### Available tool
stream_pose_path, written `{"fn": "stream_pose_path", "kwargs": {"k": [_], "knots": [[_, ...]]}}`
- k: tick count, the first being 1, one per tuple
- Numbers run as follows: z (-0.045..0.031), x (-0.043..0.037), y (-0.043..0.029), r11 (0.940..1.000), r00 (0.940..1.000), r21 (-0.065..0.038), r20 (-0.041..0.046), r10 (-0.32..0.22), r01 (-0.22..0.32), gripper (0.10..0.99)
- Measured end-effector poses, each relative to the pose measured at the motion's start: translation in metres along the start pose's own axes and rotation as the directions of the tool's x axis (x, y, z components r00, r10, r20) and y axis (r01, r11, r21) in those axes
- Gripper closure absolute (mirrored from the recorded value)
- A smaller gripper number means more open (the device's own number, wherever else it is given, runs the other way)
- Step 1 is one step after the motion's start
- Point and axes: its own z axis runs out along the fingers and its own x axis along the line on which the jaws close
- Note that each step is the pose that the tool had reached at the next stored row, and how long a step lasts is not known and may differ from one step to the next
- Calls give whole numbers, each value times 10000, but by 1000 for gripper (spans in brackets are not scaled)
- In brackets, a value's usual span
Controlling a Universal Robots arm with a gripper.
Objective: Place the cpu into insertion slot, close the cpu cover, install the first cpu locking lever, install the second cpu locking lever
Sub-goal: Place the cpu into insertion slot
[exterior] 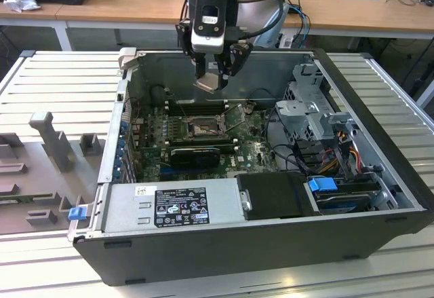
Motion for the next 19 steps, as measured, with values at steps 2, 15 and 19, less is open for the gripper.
{"fn": "stream_pose_path", "kwargs": {"k": [2, 15, 19], "knots": [[2, 0, 0, 9999, 9999, -3, 9, 104, -104, 557], [4, 0, 0, 9975, 9975, -16, 61, 710, -709, 557], [5, 0, 0, 9957, 9956, -22, 80, 931, -931, 557]]}}
